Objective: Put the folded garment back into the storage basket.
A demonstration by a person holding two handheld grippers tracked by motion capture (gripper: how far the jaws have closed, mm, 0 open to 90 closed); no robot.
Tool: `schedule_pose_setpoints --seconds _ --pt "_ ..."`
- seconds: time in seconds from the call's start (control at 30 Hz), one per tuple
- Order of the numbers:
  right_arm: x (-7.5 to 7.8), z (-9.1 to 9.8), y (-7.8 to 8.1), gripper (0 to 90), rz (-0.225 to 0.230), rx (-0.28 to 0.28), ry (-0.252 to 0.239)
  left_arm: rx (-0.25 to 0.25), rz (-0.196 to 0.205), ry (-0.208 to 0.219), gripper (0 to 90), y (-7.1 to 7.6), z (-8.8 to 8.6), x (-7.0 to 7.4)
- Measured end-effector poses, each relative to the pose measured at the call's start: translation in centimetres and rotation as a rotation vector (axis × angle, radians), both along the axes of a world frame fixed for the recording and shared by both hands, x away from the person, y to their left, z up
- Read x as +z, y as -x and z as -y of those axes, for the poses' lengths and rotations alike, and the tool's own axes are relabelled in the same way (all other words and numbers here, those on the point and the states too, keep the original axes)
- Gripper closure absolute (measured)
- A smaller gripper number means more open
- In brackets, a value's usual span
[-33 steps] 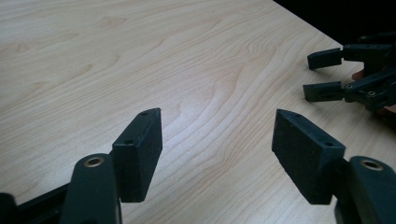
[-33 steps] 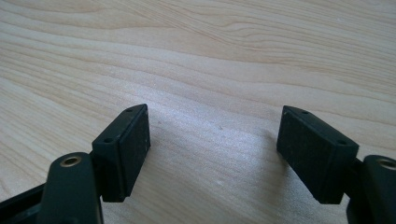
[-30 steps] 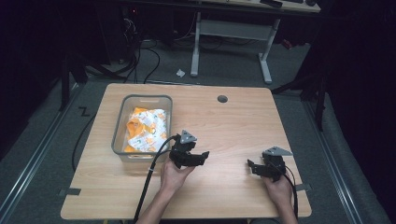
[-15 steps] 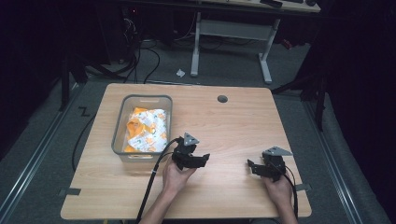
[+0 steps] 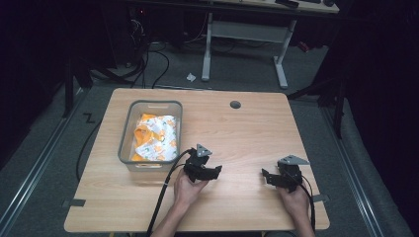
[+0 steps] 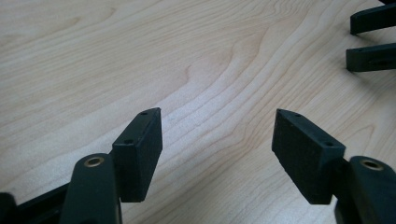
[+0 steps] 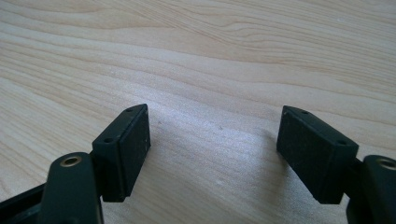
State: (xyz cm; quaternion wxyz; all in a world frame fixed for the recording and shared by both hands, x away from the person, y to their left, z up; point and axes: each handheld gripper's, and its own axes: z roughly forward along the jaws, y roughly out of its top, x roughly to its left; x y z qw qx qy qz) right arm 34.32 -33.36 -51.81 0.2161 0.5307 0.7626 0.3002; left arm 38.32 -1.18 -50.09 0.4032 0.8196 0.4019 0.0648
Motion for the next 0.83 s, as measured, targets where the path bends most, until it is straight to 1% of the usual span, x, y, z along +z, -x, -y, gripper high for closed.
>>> schedule_pose_setpoints --seconds 0.07,0.27,0.33,0.47,0.53,0.6,0.67,0.83 --pt "0.0 0.0 0.0 26.1 -0.001 -0.001 -0.001 0.001 -0.006 -0.009 33.7 0.0 0.1 -0.3" --pt "0.0 0.0 0.0 26.1 -0.001 -0.001 -0.001 0.004 0.001 -0.041 33.2 -0.1 0.6 -0.8" --pt "0.0 0.0 0.0 26.1 -0.001 -0.001 -0.001 0.010 0.008 -0.061 32.9 -0.1 0.8 -1.1" --pt "0.0 0.0 0.0 26.1 -0.001 -0.001 -0.001 0.005 0.018 -0.112 32.2 -0.1 1.1 -1.6" --pt "0.0 0.0 0.0 26.1 -0.001 -0.001 -0.001 0.009 0.047 -0.132 31.4 0.0 1.2 -1.8" --pt "0.0 0.0 0.0 26.1 -0.001 -0.001 -0.001 0.016 0.074 -0.133 31.3 0.2 1.3 -2.0" --pt "0.0 0.0 0.0 26.1 -0.001 -0.001 -0.001 0.009 0.114 -0.132 29.5 0.6 1.4 -2.4" --pt "0.0 0.0 0.0 26.1 -0.001 -0.001 -0.001 0.012 0.111 -0.134 28.0 0.5 1.3 -2.4"
